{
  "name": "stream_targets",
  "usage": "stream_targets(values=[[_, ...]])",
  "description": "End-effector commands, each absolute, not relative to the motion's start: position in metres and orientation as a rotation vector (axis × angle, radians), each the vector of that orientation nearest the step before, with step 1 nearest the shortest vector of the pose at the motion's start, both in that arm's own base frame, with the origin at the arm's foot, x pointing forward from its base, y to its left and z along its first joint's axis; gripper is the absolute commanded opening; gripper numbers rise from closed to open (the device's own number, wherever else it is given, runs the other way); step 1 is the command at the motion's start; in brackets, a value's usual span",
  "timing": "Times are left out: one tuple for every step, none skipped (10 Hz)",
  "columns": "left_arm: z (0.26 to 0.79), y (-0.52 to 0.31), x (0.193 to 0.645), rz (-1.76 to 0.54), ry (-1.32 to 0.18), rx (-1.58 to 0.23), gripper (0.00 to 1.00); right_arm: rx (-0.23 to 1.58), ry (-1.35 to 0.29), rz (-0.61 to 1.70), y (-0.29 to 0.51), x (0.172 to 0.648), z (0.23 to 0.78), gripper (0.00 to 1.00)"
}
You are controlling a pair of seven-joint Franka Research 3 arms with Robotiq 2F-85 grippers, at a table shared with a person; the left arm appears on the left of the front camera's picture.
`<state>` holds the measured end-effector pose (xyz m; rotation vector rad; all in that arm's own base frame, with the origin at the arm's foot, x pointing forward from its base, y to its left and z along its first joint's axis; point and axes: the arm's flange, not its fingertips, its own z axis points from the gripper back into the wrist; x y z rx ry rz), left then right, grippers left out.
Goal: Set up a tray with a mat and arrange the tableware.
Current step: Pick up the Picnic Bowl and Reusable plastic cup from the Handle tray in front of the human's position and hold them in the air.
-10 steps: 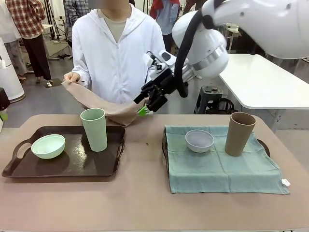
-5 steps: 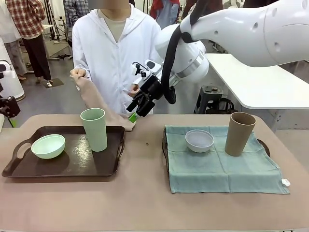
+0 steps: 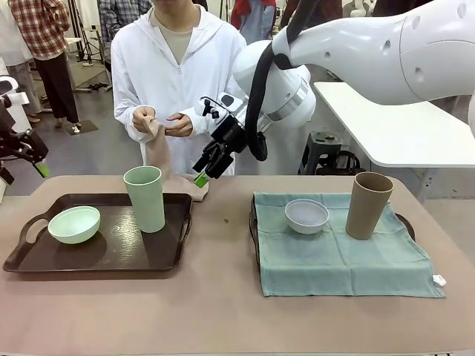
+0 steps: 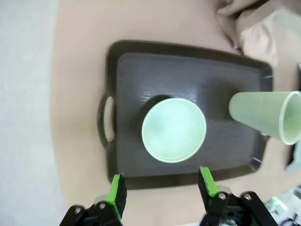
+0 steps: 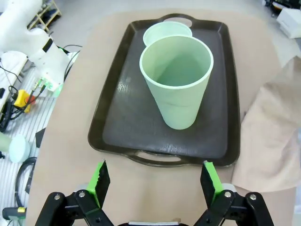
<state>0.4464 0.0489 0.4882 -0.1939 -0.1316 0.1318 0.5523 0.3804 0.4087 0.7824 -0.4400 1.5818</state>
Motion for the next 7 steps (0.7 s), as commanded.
stream_targets(values=[[0.475, 0.048, 0.445, 0.099, -0.112, -0.124, 0.81, 0.773, -0.446, 1.598, 0.379, 0.554, 0.405, 1.00], [0.475, 0.048, 0.445, 0.099, -0.112, -0.124, 0.81, 0.773, -0.446, 1.598, 0.379, 0.554, 0.405, 1.00], [0.475, 0.048, 0.445, 0.099, -0.112, -0.124, 0.81, 0.785, -0.440, 1.582, 0.380, 0.552, 0.408, 1.00], [0.480, 0.048, 0.446, 0.113, -0.112, -0.162, 0.81, 0.834, -0.477, 1.630, 0.385, 0.558, 0.394, 1.00], [0.471, 0.044, 0.447, 0.041, -0.095, -0.139, 0.81, 0.877, -0.498, 1.654, 0.389, 0.563, 0.384, 1.00], [0.466, 0.041, 0.450, 0.018, -0.081, -0.118, 0.81, 0.908, -0.508, 1.683, 0.396, 0.569, 0.374, 1.00], [0.460, 0.039, 0.446, 0.014, -0.069, -0.115, 0.81, 0.927, -0.514, 1.696, 0.403, 0.571, 0.365, 1.00]])
